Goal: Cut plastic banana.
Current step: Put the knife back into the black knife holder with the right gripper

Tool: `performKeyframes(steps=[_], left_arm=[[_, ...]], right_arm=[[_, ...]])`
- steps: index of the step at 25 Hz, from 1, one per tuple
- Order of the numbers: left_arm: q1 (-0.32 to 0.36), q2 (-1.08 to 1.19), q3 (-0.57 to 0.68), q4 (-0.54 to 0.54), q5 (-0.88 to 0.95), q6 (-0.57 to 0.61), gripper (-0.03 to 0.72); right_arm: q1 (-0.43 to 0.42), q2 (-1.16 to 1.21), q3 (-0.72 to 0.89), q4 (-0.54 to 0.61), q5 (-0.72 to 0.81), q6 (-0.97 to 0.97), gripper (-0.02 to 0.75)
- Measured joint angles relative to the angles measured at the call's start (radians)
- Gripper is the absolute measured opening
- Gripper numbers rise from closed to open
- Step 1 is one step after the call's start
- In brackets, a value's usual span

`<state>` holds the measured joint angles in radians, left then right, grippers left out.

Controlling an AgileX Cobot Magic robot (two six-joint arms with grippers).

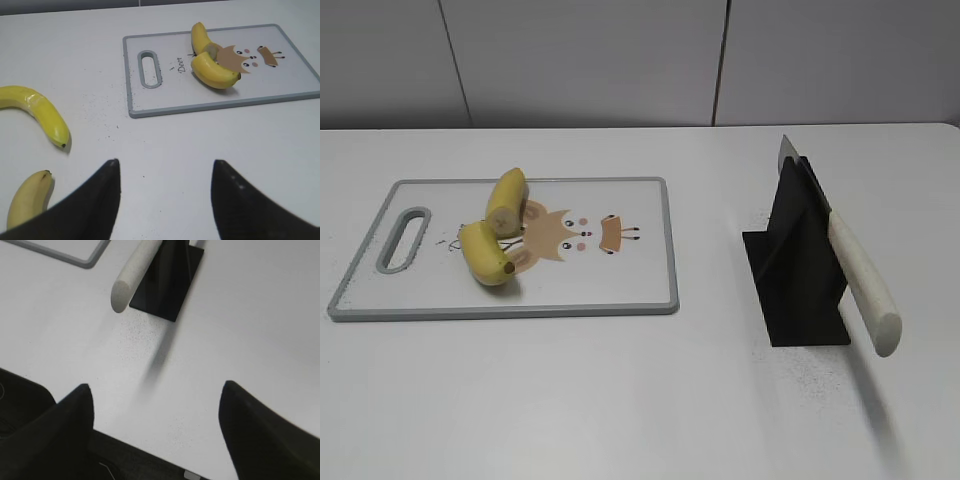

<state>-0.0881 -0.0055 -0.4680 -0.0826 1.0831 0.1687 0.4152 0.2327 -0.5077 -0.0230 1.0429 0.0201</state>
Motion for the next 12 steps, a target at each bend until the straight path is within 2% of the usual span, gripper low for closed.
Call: performKeyframes(steps=[12], left_arm=[[0.0,0.0,0.0,-0.002,0.0,0.0,0.562]], right_arm=[[-0.012,-0.238,0.004,0.011,0.003,0.0,0.588]])
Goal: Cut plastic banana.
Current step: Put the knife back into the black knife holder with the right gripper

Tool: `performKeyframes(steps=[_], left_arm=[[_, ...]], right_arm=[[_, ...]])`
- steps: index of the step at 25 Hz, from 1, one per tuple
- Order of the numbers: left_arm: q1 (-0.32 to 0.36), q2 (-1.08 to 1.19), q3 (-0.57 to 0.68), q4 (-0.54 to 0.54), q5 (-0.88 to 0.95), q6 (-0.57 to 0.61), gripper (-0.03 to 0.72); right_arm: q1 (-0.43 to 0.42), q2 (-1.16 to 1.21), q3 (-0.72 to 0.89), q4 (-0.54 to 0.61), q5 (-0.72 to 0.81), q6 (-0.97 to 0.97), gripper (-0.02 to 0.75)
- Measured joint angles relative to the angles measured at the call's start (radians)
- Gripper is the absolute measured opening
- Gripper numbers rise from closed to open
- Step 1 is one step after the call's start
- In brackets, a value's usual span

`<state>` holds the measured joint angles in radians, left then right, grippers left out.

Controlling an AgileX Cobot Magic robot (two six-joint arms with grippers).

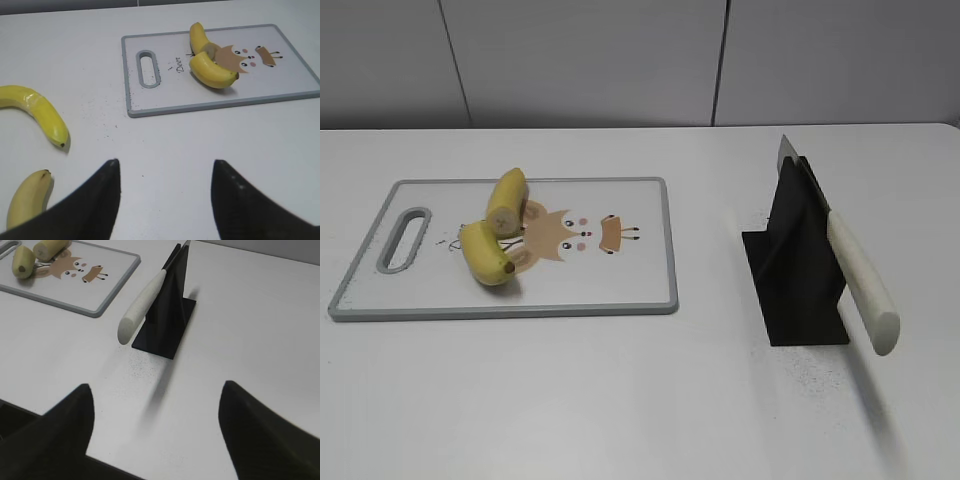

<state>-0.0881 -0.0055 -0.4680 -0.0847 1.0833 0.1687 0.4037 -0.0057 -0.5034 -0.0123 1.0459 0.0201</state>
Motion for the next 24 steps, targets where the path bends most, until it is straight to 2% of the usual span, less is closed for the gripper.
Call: performKeyframes(steps=[4,14,24], left_arm=[[0.0,0.0,0.0,0.001,-0.001,0.0,0.562],[0.0,0.0,0.0,-0.001,0.0,0.0,0.56],[0.0,0.0,0.0,-0.001,0.0,0.0,0.558]], right_arm=[[-0.046,0.0,0.0,0.012,0.0,-0.001,0.583],[-0.274,0.0,0.0,0.012,0.0,-0.001,0.582],[-0.294,0.0,0.0,0.012,0.0,-0.001,0.582]])
